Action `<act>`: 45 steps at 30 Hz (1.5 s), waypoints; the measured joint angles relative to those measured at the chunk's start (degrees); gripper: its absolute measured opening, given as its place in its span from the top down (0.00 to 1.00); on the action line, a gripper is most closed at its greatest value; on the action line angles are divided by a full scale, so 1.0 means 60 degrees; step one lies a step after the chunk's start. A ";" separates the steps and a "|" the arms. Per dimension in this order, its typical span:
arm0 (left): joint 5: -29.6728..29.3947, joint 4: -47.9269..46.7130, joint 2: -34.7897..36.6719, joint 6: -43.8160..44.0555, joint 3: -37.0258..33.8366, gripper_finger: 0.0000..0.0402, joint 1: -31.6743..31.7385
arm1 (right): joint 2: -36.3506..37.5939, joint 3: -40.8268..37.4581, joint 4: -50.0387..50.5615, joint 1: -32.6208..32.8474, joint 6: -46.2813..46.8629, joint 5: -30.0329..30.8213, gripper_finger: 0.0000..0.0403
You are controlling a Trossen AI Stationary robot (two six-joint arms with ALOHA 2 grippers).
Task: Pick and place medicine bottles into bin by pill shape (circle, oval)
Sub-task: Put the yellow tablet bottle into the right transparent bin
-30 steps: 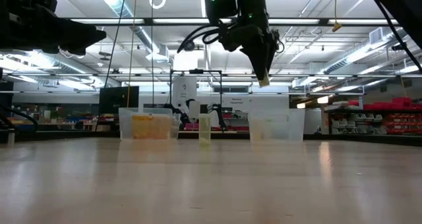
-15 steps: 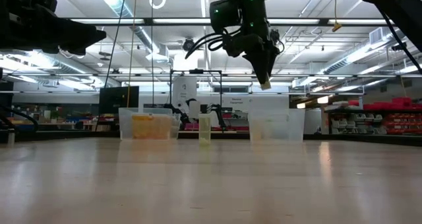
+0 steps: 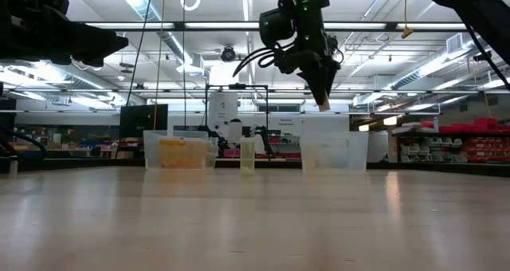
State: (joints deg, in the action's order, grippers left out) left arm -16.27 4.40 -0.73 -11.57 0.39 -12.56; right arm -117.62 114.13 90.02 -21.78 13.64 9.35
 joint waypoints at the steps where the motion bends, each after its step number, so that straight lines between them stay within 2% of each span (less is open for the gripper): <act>1: 0.0000 0.0000 0.0000 0.0001 0.0000 0.57 0.0000 | 0.0000 0.0000 -0.0003 -0.0054 -0.0007 0.0051 0.70; 14: 0.0000 0.0000 0.0000 0.0002 0.0001 0.57 0.0000 | 0.0000 0.0000 -0.0004 -0.0731 -0.0043 0.0434 0.70; 45: 0.0000 0.0000 0.0000 -0.0001 0.0002 0.57 -0.0002 | 0.0000 -0.0004 0.0000 -0.1875 -0.0108 0.0358 0.70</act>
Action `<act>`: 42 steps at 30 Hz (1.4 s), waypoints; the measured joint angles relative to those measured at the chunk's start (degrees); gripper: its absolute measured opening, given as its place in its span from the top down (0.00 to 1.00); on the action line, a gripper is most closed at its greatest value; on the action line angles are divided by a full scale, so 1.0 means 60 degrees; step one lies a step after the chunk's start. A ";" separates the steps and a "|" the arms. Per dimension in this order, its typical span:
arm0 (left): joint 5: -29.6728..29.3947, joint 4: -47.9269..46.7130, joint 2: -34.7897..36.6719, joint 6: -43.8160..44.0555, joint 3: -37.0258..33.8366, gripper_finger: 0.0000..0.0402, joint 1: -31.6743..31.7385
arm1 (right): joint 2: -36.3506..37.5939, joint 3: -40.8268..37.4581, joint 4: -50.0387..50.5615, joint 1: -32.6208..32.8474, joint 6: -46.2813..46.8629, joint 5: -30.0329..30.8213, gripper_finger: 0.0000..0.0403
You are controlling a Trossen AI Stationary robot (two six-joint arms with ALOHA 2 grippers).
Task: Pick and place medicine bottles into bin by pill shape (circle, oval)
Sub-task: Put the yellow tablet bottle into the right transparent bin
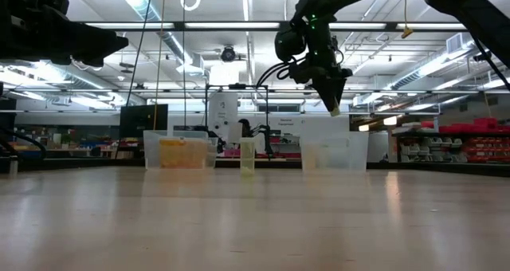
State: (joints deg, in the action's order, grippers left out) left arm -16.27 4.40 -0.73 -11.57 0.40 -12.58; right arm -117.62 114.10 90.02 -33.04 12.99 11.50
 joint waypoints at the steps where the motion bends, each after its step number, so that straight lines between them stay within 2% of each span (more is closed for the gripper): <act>1: 0.0000 0.0000 0.0000 -0.0004 0.0000 0.57 0.0000 | 0.0000 0.0000 0.0000 -0.0017 0.0002 -0.0037 0.70; 27: 0.0000 -0.0003 0.0000 0.0000 -0.0003 0.57 0.0000 | 0.0011 -0.1907 -0.1613 -0.0455 -0.0454 -0.0400 0.70; 42: 0.0000 0.0000 0.0000 0.0000 -0.0003 0.57 0.0001 | 0.0011 -0.3667 -0.3015 -0.0474 -0.0732 -0.0796 0.70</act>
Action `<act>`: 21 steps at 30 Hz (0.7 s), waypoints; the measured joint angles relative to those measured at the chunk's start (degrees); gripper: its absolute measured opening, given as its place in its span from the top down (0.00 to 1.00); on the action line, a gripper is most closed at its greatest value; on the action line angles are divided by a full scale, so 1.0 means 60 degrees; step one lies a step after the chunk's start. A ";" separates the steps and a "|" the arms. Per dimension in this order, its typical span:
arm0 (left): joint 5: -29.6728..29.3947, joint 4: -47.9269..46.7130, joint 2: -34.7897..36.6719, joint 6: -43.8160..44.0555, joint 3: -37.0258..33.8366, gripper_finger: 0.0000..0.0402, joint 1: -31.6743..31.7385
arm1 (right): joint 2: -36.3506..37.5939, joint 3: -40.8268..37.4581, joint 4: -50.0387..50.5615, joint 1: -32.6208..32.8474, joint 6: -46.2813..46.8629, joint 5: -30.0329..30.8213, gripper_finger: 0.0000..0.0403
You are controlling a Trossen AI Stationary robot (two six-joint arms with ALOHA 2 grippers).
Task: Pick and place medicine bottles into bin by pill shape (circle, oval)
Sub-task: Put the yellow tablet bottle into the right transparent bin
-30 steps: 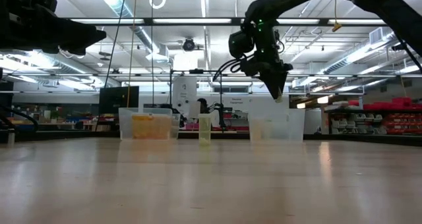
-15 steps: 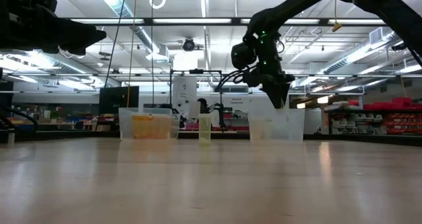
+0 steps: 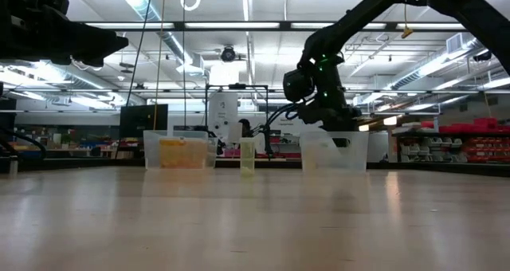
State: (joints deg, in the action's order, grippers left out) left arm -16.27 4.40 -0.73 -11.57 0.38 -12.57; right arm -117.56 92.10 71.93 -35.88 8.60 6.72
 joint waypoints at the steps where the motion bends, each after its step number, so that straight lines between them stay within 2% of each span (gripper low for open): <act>1: 0.0000 -0.0003 0.0000 0.0003 0.0000 0.57 0.0002 | 0.0000 -0.0079 -0.0110 0.0000 0.0000 0.0000 0.70; 21: 0.0000 0.0000 0.0000 -0.0007 0.0003 0.57 -0.0001 | -0.0011 -0.0748 -0.1151 0.0493 -0.0259 -0.0637 0.70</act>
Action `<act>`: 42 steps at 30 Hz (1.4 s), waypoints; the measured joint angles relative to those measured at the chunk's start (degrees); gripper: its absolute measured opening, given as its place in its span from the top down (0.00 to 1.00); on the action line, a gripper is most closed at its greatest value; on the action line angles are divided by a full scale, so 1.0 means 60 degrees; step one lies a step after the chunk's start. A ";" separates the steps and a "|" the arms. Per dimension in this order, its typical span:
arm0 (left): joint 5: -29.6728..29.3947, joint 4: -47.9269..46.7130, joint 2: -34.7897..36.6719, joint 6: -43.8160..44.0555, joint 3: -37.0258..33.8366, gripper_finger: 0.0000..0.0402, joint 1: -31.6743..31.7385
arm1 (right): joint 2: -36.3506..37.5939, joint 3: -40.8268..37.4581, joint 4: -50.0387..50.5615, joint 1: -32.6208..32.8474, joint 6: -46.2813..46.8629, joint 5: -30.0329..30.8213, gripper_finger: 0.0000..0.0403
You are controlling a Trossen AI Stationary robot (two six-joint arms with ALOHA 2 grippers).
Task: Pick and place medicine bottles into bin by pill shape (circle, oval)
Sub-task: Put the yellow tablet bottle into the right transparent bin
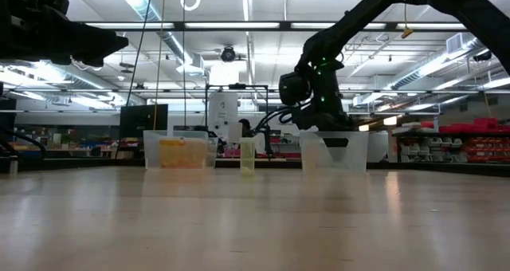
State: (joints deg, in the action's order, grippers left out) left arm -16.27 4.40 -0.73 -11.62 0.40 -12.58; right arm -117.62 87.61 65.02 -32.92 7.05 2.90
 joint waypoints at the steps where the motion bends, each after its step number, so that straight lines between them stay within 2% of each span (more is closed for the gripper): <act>1: 0.0000 0.0000 0.0000 0.0004 0.0000 0.57 0.0004 | 0.0000 0.0000 -0.0012 0.0028 0.0000 0.0003 0.70; 10: 0.0000 0.0000 0.0000 0.0001 0.0000 0.57 0.0001 | 0.0000 0.0000 -0.0009 0.0082 0.0047 0.0002 0.69; 24: 0.0000 0.0000 0.0000 0.0000 0.0000 0.57 0.0000 | 0.0000 0.0000 0.0042 0.0079 0.0109 0.0036 0.55; 42: 0.0000 0.0000 0.0000 0.0001 -0.0001 0.57 0.0003 | 0.0090 -0.0004 0.0088 0.0079 0.0067 0.0008 0.55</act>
State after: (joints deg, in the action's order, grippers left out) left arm -16.27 4.40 -0.73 -11.61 0.40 -12.56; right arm -117.08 87.59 65.55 -32.45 7.45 2.95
